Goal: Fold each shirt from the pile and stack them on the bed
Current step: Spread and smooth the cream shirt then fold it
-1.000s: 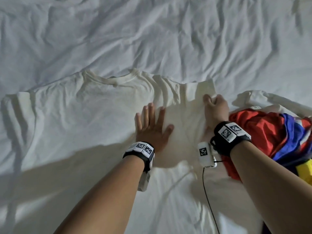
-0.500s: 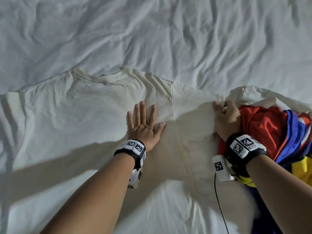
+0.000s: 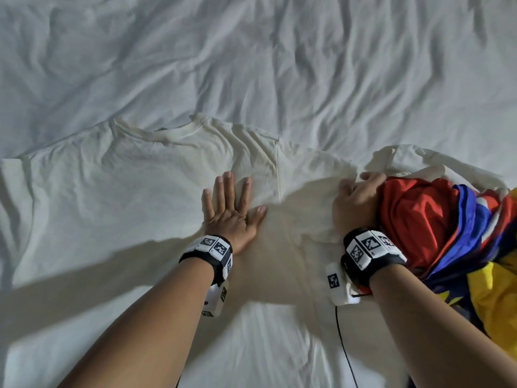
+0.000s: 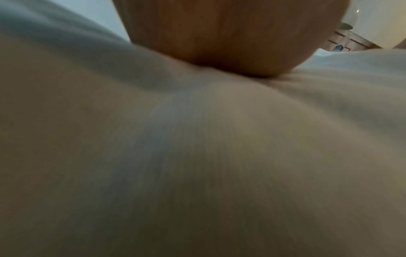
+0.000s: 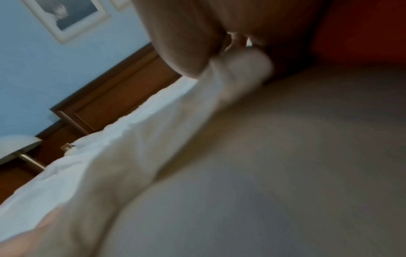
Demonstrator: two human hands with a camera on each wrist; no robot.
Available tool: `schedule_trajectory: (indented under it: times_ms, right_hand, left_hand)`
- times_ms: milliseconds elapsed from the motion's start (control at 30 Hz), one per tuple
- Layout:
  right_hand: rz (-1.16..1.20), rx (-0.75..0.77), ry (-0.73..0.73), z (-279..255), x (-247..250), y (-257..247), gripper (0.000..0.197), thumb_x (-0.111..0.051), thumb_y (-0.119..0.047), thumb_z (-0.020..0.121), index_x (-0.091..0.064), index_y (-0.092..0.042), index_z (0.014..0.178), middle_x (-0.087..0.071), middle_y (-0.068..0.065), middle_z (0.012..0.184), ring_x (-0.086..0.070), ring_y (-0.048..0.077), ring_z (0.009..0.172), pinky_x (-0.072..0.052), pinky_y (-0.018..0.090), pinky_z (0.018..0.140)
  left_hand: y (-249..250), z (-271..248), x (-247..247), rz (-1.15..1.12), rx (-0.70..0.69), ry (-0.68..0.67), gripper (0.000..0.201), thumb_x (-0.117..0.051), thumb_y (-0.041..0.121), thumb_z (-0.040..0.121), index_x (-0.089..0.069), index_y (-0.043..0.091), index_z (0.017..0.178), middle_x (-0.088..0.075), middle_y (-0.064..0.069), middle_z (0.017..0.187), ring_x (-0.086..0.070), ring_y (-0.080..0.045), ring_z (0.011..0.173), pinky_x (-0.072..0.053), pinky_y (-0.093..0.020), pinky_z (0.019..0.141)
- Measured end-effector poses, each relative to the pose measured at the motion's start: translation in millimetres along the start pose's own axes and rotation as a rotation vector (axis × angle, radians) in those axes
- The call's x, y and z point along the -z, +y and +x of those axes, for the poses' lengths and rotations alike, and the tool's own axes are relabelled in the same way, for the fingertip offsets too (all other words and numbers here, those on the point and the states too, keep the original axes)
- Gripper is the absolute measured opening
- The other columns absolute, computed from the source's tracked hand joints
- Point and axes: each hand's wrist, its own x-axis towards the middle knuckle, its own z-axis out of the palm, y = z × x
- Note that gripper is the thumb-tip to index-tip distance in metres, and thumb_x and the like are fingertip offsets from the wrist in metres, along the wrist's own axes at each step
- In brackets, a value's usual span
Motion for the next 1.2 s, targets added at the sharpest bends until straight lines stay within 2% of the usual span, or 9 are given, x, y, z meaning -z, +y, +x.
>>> schedule_trajectory:
  times_ms: [133, 267, 467, 667, 800, 900, 1000, 1100, 1200]
  right_hand:
    - [-0.383, 0.413, 0.002, -40, 0, -53, 0.07, -0.049, -0.032, 0.095, -0.025, -0.004, 0.155, -0.01, 0.023, 0.166, -0.013, 0.039, 0.153, -0.01, 0.048, 0.124]
    - [-0.476, 0.614, -0.337, -61, -52, -74, 0.071, -0.022, -0.043, 0.104, -0.002, -0.008, 0.162, 0.013, 0.013, 0.169, 0.017, 0.029, 0.156, 0.006, 0.054, 0.125]
    - [-0.698, 0.624, -0.376, -15, -61, -1, 0.071, -0.011, -0.062, 0.104, -0.002, -0.024, 0.164, 0.004, 0.008, 0.171, 0.005, 0.027, 0.158, 0.0, 0.051, 0.126]
    - [-0.637, 0.241, -0.17, 5, -38, -1, 0.081, -0.012, -0.056, 0.096, -0.009, -0.012, 0.163, 0.004, 0.017, 0.169, 0.006, 0.034, 0.157, 0.003, 0.055, 0.124]
    - [-0.68, 0.609, -0.32, -38, -43, -6, 0.069, -0.015, -0.053, 0.105, -0.001, -0.02, 0.164, 0.014, 0.012, 0.168, 0.008, 0.032, 0.157, 0.005, 0.051, 0.125]
    - [-0.73, 0.499, -0.331, -48, -36, 15, 0.069, -0.022, -0.053, 0.104, -0.014, -0.018, 0.163, -0.007, 0.016, 0.17, -0.007, 0.035, 0.156, -0.006, 0.055, 0.124]
    - [-0.761, 0.36, -0.321, -47, -33, 7, 0.071, -0.017, -0.052, 0.103, -0.007, -0.016, 0.163, 0.003, 0.015, 0.17, 0.004, 0.031, 0.157, 0.002, 0.052, 0.125]
    - [-0.714, 0.467, -0.299, -63, -33, -22, 0.072, -0.014, -0.052, 0.104, -0.006, -0.013, 0.163, 0.007, 0.015, 0.17, 0.011, 0.029, 0.157, 0.008, 0.049, 0.125]
    - [-0.631, 0.578, -0.389, -96, -47, -57, 0.068, -0.022, -0.049, 0.107, -0.008, -0.014, 0.163, 0.01, 0.013, 0.17, 0.016, 0.029, 0.156, 0.01, 0.047, 0.126]
  left_hand:
    - [-2, 3, -1, -0.038, -0.031, 0.012, 0.073, -0.003, 0.072, 0.096, 0.043, 0.039, 0.143, 0.053, -0.004, 0.152, 0.052, -0.022, 0.138, 0.038, -0.048, 0.11]
    - [-3, 0, -3, -0.001, -0.046, 0.013, 0.08, 0.007, 0.062, 0.08, 0.04, 0.032, 0.148, 0.045, -0.012, 0.157, 0.052, -0.027, 0.137, 0.034, -0.051, 0.112]
    - [0, 6, -1, 0.013, 0.026, -0.031, 0.072, 0.002, 0.073, 0.096, 0.051, 0.04, 0.135, 0.059, -0.003, 0.147, 0.055, -0.02, 0.135, 0.036, -0.049, 0.11]
    - [-2, 4, 0, 0.002, -0.006, -0.031, 0.075, 0.0, 0.075, 0.096, 0.045, 0.038, 0.144, 0.061, -0.003, 0.144, 0.057, -0.019, 0.133, 0.036, -0.052, 0.111]
    - [-3, 4, 0, -0.017, -0.028, -0.011, 0.076, -0.001, 0.075, 0.096, 0.042, 0.039, 0.147, 0.059, -0.001, 0.146, 0.055, -0.02, 0.136, 0.035, -0.051, 0.112]
    - [-2, 2, 4, -0.018, -0.043, -0.025, 0.073, 0.001, 0.071, 0.098, 0.045, 0.036, 0.144, 0.063, -0.002, 0.142, 0.056, -0.021, 0.135, 0.031, -0.054, 0.114]
    - [-3, -1, 14, -0.044, -0.077, -0.06, 0.075, -0.007, 0.07, 0.1, 0.042, 0.038, 0.147, 0.062, -0.003, 0.143, 0.054, -0.022, 0.136, 0.031, -0.053, 0.114]
    - [-10, -13, 31, -0.117, -0.163, -0.031, 0.075, -0.032, 0.053, 0.105, 0.015, 0.037, 0.161, 0.042, -0.005, 0.161, 0.038, -0.025, 0.149, 0.024, -0.052, 0.119]
    - [-42, -36, 53, -0.261, -0.188, 0.171, 0.053, -0.044, 0.036, 0.104, -0.035, 0.031, 0.156, -0.006, -0.006, 0.171, 0.007, -0.025, 0.158, 0.004, -0.057, 0.125]
